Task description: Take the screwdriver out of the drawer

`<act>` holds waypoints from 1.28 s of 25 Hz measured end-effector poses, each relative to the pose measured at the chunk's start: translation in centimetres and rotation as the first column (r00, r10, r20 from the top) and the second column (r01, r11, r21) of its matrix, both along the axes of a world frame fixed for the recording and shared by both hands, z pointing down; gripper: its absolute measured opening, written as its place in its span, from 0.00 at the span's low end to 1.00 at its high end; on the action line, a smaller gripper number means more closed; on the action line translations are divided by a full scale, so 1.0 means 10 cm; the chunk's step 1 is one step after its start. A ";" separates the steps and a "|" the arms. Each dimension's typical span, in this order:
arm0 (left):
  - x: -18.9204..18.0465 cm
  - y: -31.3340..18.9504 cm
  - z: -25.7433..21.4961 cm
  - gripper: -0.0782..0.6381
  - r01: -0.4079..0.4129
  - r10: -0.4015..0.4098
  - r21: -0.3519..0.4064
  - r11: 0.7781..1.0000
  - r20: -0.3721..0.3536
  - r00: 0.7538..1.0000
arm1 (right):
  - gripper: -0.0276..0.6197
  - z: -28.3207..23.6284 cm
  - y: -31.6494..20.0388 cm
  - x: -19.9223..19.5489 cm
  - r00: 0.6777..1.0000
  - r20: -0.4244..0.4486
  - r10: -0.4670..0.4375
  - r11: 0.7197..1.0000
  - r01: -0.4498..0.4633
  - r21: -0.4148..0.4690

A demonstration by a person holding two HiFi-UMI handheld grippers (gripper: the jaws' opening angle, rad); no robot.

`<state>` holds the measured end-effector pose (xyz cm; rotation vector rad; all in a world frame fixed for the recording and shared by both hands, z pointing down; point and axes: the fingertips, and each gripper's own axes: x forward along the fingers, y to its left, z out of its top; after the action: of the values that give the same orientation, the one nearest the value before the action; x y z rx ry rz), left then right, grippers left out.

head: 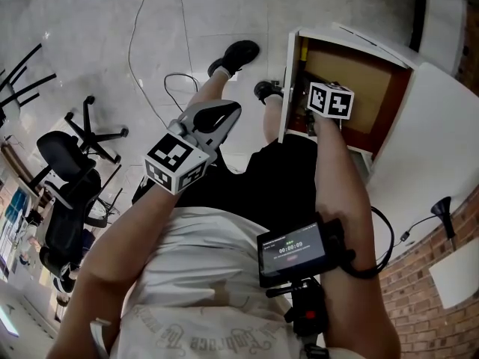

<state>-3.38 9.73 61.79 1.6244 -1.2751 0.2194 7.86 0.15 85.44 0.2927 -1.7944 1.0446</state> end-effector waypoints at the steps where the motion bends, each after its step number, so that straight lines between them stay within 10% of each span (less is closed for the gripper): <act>1: 0.00 0.01 -0.01 0.13 -0.001 0.001 0.000 1.000 0.001 1.000 | 0.07 -0.03 0.01 0.00 1.000 0.010 0.016 1.000 -0.016 -0.013; 32: -0.19 -0.44 -0.66 0.13 -0.247 0.244 0.134 0.960 0.041 0.969 | 0.06 -1.20 0.10 0.07 0.921 0.174 0.348 0.937 -0.345 -0.044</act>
<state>-5.28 5.32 55.23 1.9058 -1.1242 0.3096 8.55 1.18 73.42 0.5388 -1.9394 1.3669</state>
